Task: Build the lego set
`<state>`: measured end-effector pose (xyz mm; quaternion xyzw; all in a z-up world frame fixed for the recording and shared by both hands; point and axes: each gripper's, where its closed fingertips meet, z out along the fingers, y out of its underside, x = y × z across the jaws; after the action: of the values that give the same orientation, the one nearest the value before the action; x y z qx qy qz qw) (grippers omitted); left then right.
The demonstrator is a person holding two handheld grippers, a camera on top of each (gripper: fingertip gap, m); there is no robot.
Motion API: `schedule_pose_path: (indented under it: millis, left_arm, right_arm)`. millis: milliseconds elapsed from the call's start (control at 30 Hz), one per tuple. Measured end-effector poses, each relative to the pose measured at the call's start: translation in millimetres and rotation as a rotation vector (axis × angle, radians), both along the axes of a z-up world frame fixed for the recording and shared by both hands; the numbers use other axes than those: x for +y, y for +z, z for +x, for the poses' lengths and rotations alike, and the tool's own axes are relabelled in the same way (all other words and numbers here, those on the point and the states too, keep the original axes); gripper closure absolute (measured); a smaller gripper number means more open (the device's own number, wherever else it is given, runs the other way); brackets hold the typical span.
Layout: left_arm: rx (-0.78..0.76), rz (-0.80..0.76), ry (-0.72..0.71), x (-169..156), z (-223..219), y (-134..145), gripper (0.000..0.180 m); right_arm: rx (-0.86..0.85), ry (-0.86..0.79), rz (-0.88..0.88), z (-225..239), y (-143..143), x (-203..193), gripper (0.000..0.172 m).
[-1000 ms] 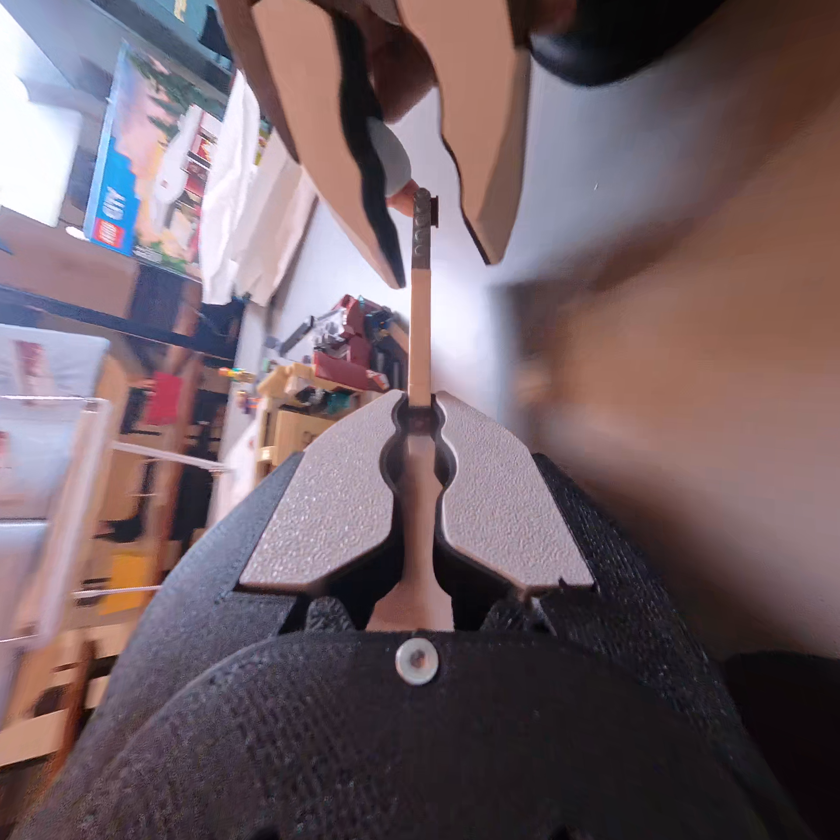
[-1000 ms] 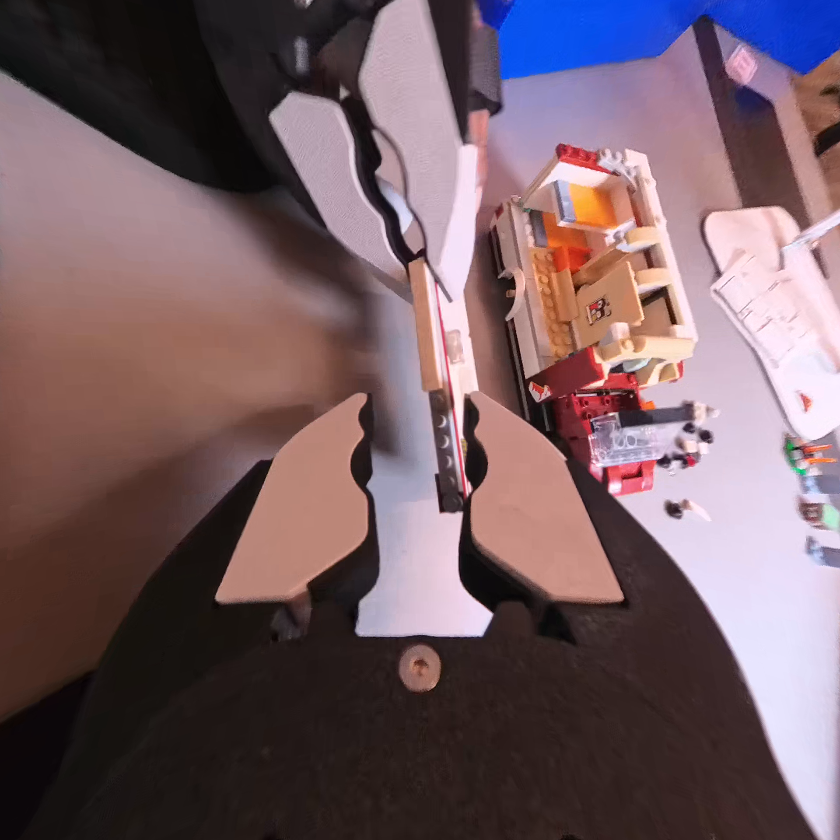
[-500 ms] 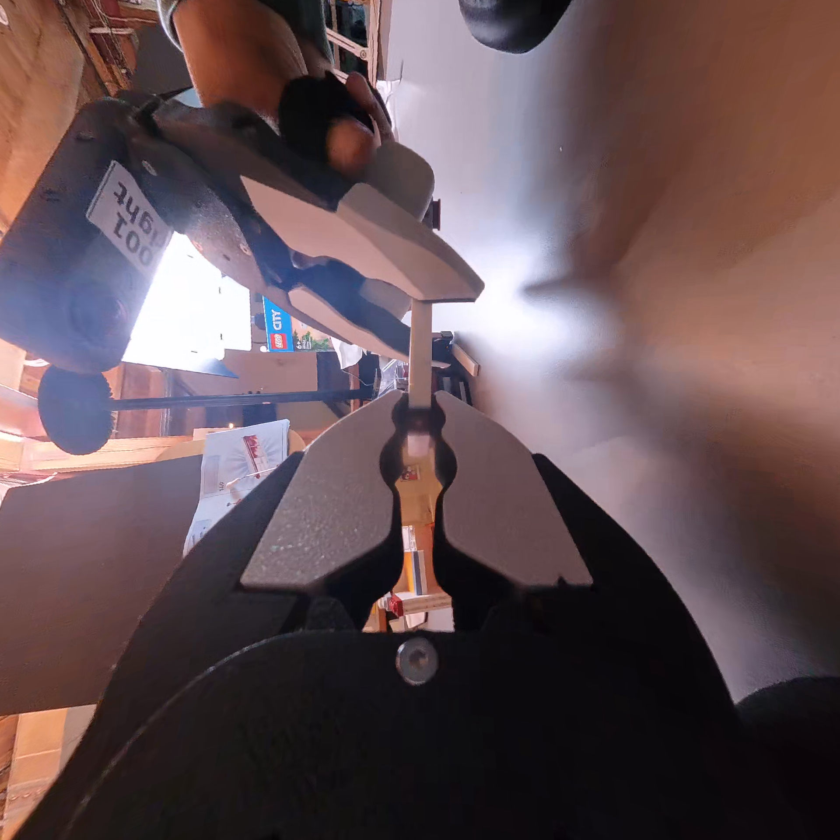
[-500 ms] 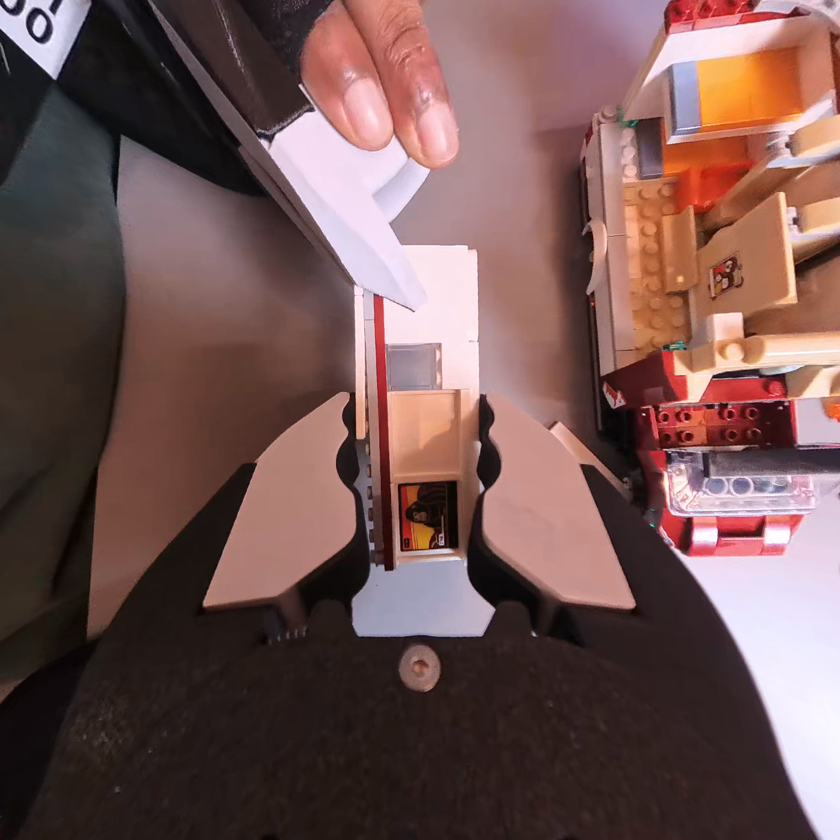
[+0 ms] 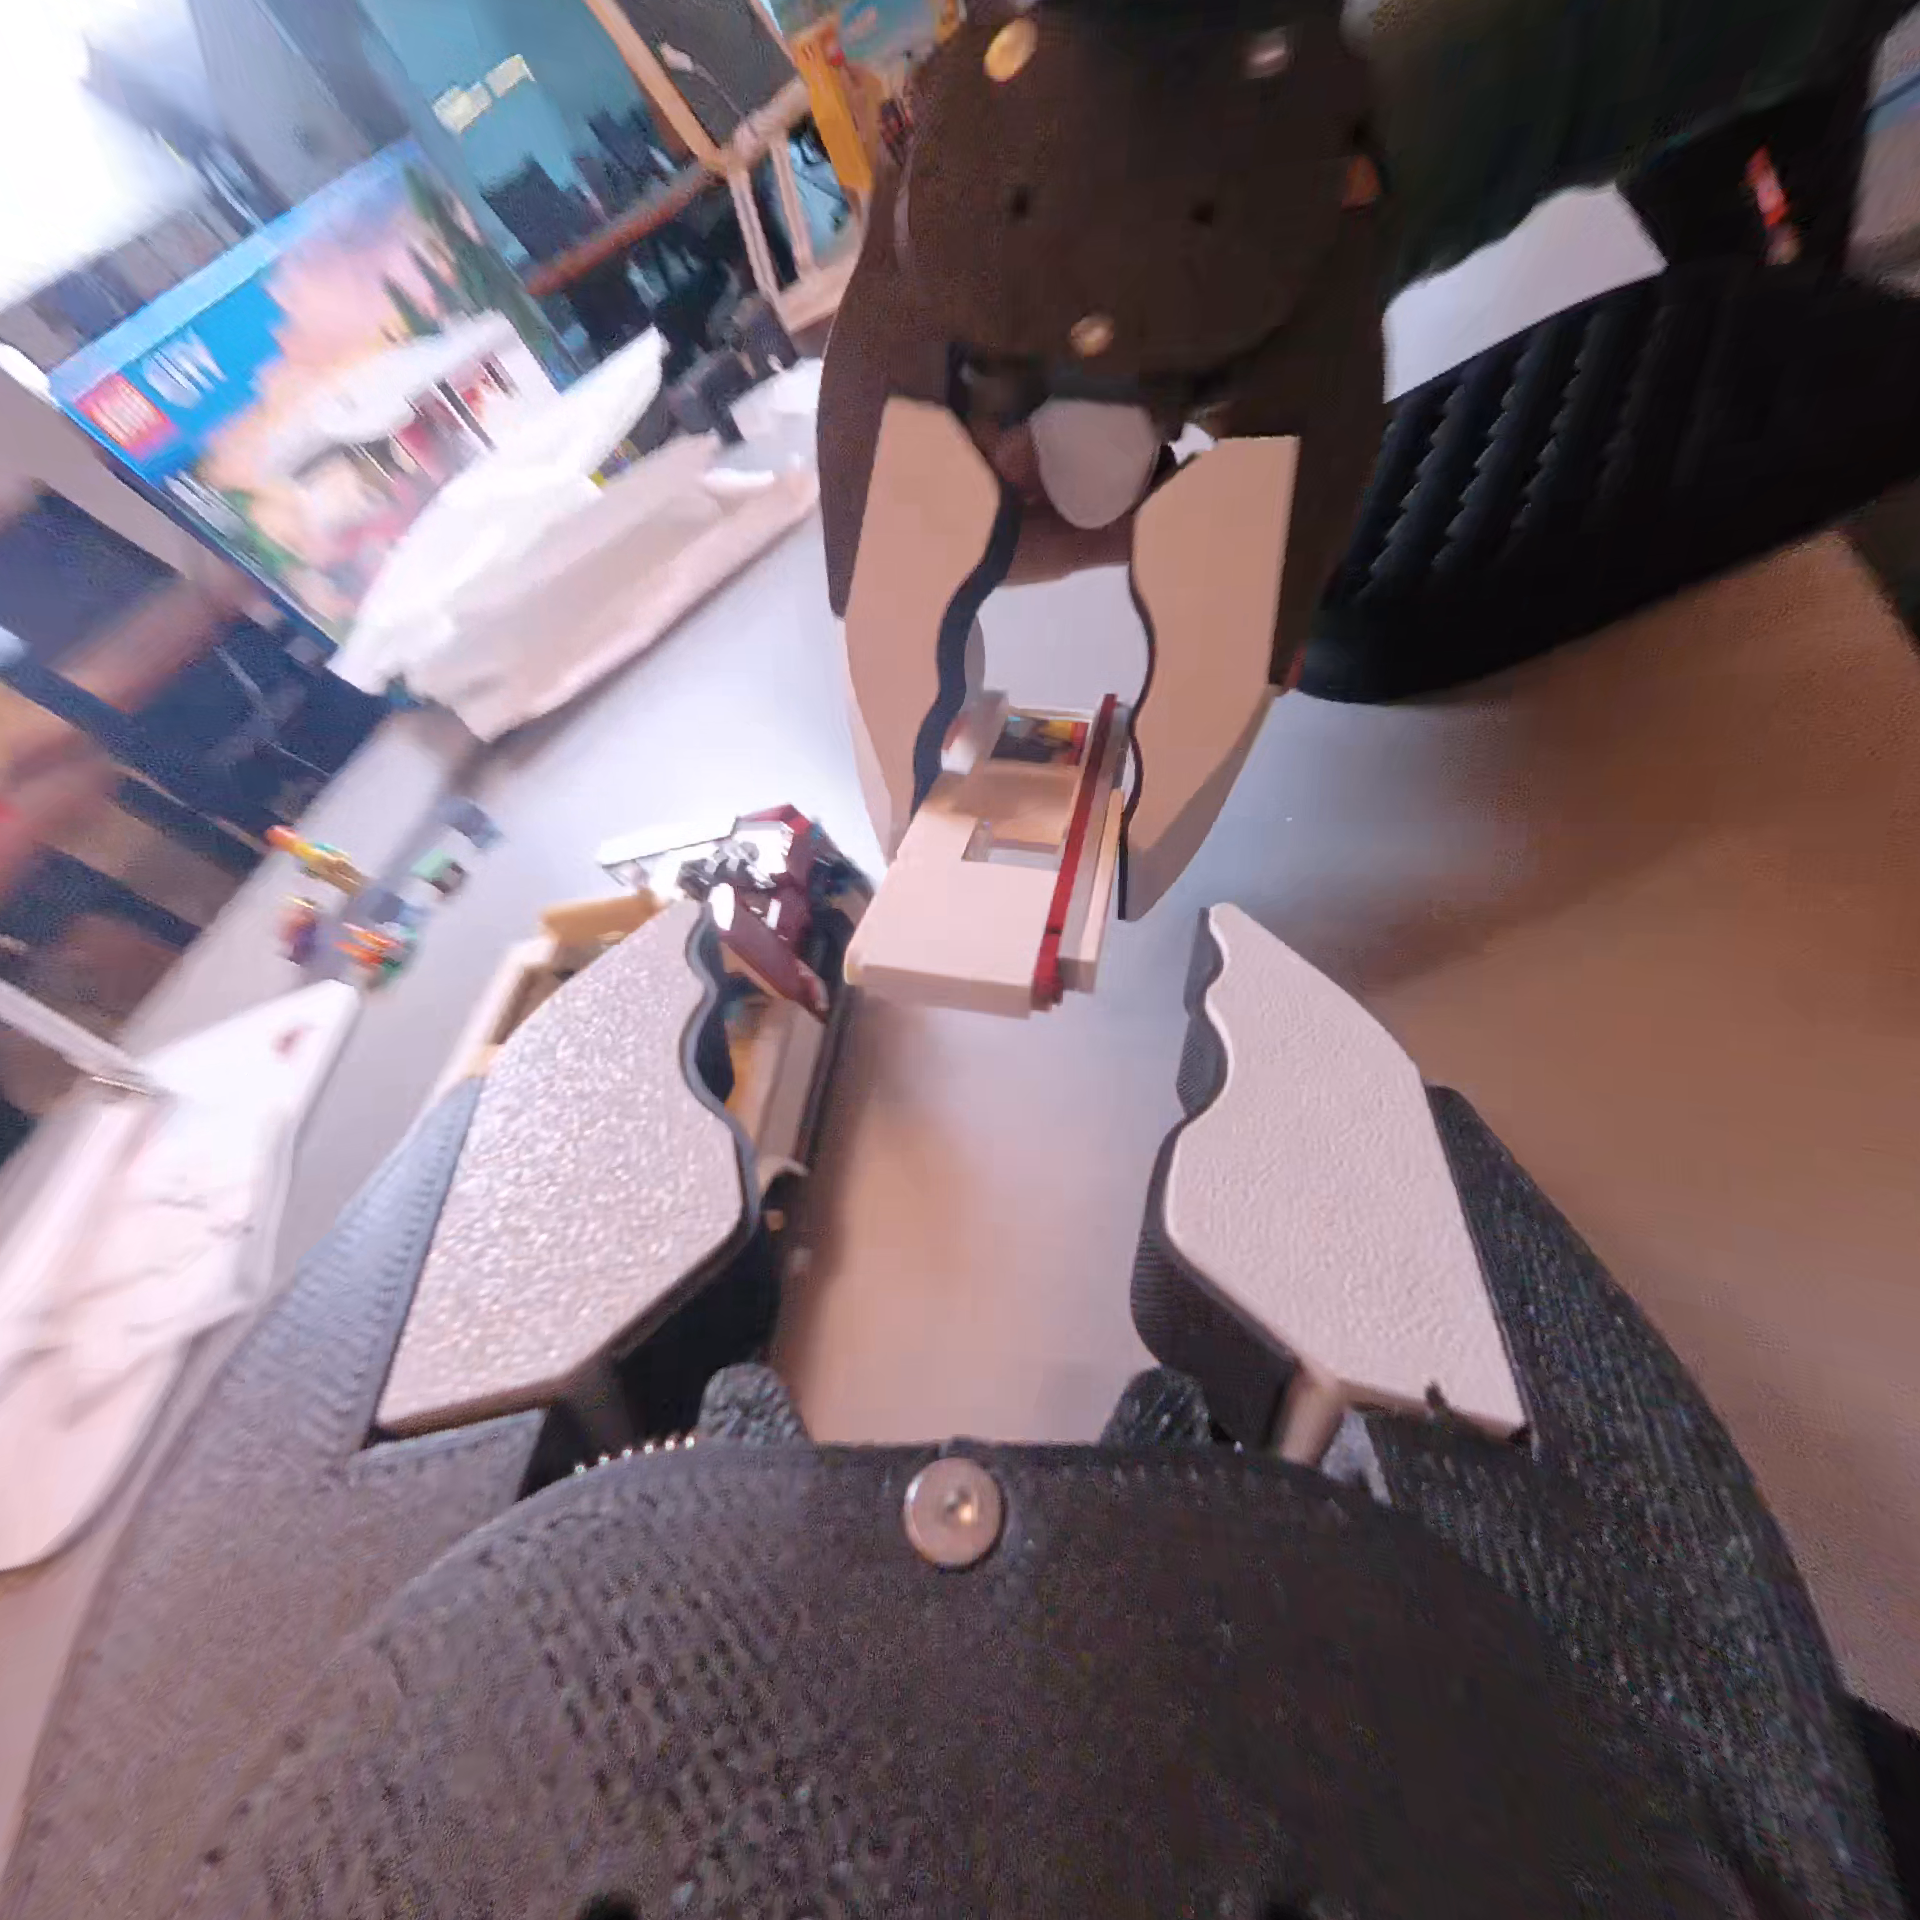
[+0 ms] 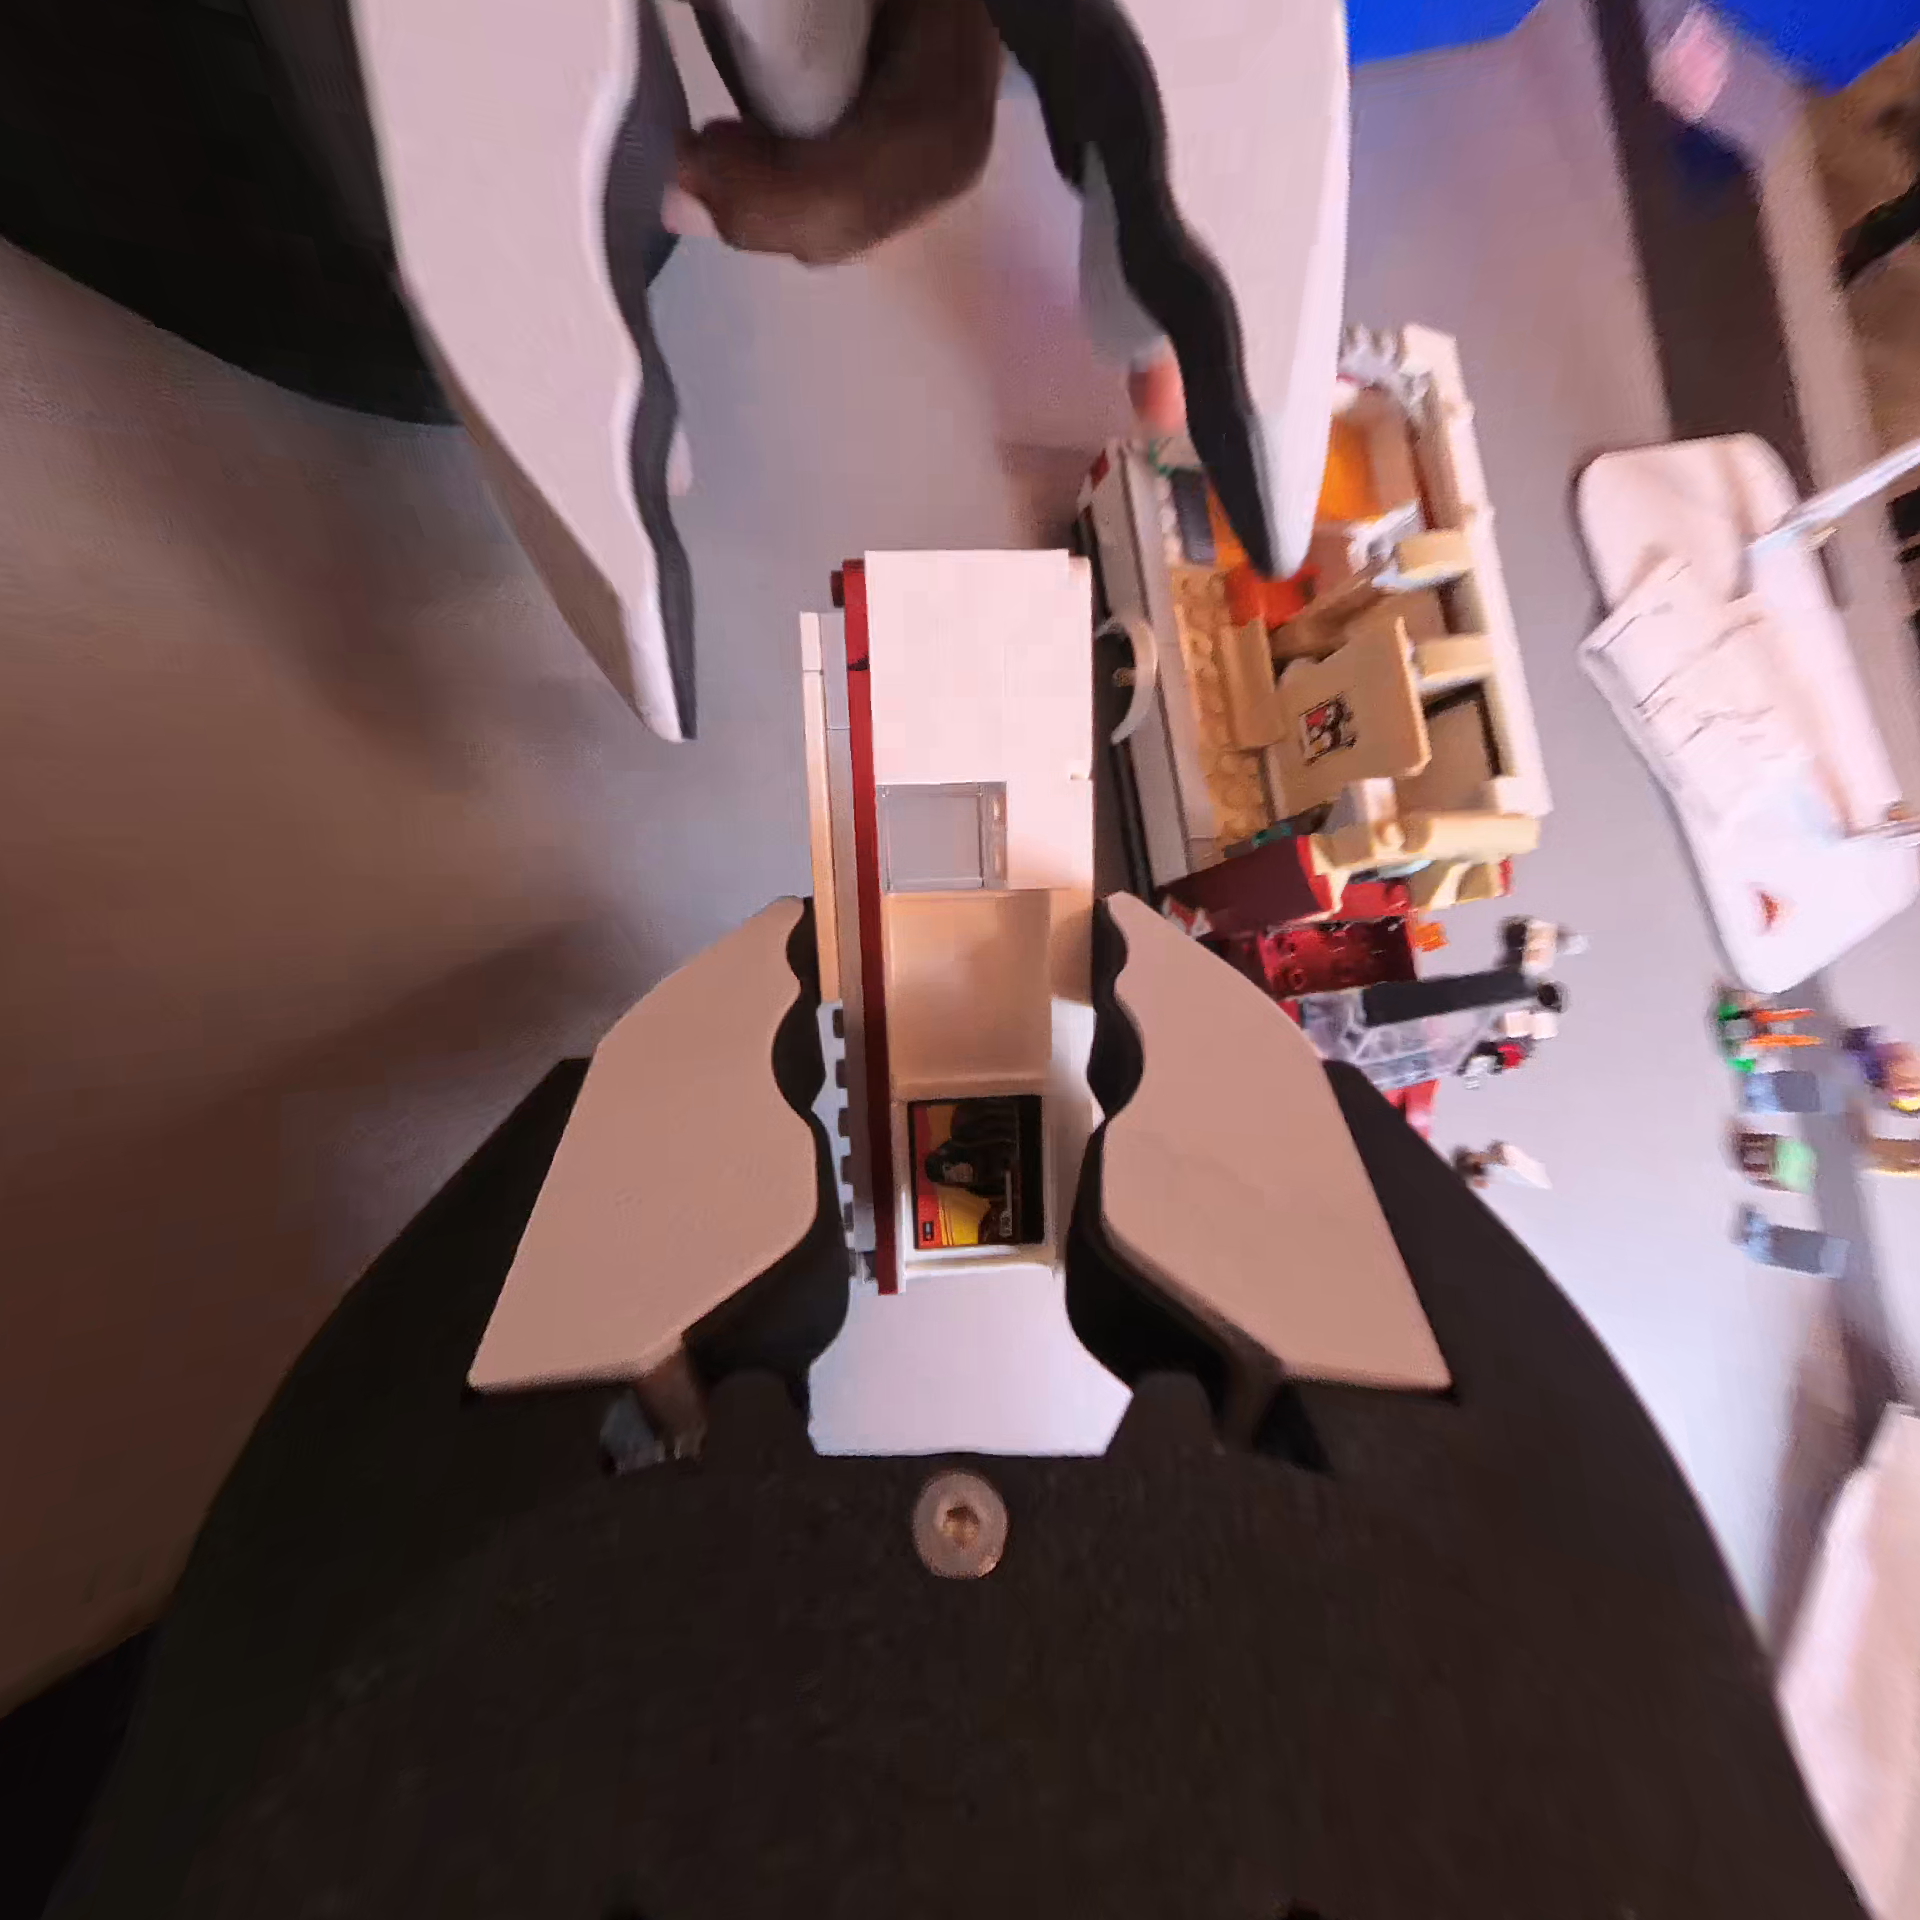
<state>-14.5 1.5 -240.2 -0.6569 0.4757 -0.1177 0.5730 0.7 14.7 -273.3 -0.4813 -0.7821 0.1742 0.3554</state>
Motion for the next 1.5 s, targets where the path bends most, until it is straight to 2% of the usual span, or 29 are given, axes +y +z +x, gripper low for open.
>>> schedule_pose_path:
  millis: [67, 133, 200, 500, 733, 867, 900, 1233, 1367, 1433, 1500]
  left_arm:
    - [-0.023, -0.077, -0.025, -1.3, 2.9, -8.8, 0.099]
    - [0.009, -0.053, -0.036, -3.1, 4.6, -12.8, 0.119]
    - [0.046, -0.018, -0.06, -7.9, 8.1, -14.6, 0.13]
    - [0.123, 0.016, -0.076, -13.2, 4.8, -16.8, 0.13]
    - [0.097, -0.047, -0.1, -15.1, 8.0, -20.8, 0.13]
    - [0.066, -0.066, -0.105, -14.9, 8.9, -18.3, 0.13]
    - [0.068, -0.059, -0.104, -15.1, 9.6, -17.9, 0.13]
    - [0.064, -0.069, -0.117, -18.0, 9.4, -19.4, 0.13]
    - [0.018, -0.065, -0.095, -10.8, 3.9, -12.2, 0.131]
    - [-0.04, -0.111, -0.062, -4.9, -7.0, -7.3, 0.131]
    - [-0.056, -0.108, -0.034, 0.0, -17.7, -4.8, 0.131]
  right_arm:
    - [0.016, 0.014, 0.058, -2.2, 2.0, -4.8, 0.123]
    - [0.023, 0.029, 0.109, -4.5, 1.6, -7.9, 0.123]
    - [0.03, 0.039, 0.162, -6.4, 1.4, -8.9, 0.123]
    - [0.077, 0.024, 0.173, -10.5, -1.3, -13.9, 0.124]
    - [0.071, 0.014, 0.069, -7.7, -6.0, -17.7, 0.123]
    - [0.091, 0.047, 0.04, -11.2, 5.3, -22.8, 0.119]
    - [0.077, 0.066, 0.04, -11.2, 5.1, -26.0, 0.125]
    - [0.107, 0.061, 0.031, -13.1, 0.6, -27.3, 0.125]
    - [0.205, 0.034, 0.122, -13.8, 13.1, -17.2, 0.125]
    - [0.227, 0.026, 0.186, -7.4, 16.8, -10.4, 0.113]
    - [0.282, 0.005, 0.169, -1.1, 23.0, -7.9, 0.113]
